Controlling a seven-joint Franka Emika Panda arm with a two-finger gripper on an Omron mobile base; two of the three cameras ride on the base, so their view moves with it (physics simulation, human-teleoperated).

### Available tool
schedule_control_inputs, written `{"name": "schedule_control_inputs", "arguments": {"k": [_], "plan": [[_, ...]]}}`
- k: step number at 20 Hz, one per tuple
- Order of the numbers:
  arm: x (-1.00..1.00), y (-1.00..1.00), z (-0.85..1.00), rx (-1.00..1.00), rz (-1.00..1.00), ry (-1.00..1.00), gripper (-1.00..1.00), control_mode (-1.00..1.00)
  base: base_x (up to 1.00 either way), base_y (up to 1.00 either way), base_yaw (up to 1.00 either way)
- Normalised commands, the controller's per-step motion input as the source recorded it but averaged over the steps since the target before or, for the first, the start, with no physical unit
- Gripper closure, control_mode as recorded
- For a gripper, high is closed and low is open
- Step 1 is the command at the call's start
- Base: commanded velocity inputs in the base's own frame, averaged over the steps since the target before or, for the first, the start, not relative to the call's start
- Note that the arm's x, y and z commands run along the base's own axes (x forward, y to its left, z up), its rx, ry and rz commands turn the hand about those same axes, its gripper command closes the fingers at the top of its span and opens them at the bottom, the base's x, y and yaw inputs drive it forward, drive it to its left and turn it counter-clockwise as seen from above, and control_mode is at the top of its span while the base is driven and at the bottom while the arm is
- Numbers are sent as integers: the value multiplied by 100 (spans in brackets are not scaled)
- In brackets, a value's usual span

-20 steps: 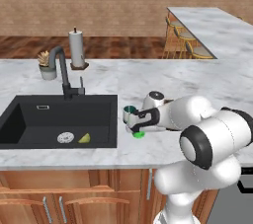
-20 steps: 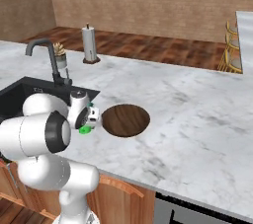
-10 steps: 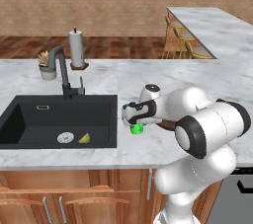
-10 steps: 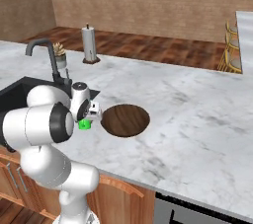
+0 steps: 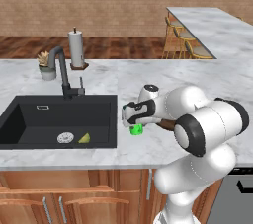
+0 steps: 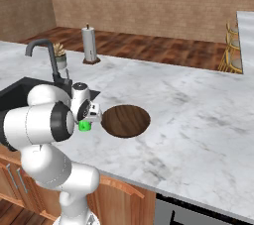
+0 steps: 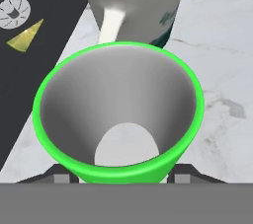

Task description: Clear the mugs and bowl far away from the sink.

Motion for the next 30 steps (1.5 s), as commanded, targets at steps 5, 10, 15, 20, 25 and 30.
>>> {"name": "schedule_control_inputs", "arguments": {"k": [5, 10, 15, 20, 25, 30], "plan": [[-48, 0, -100, -1, 0, 11, 100, -100, 0, 0, 0], [-70, -3, -100, 0, 0, 13, 100, -100, 0, 0, 0], [-100, -5, -100, -2, 0, 10, 100, -100, 0, 0, 0], [-93, -11, -100, -2, 0, 8, 100, -100, 0, 0, 0], [-5, -36, -69, 0, 0, 1, 100, -100, 0, 0, 0], [-23, -27, 27, 7, 0, -7, 100, -100, 0, 0, 0]]}}
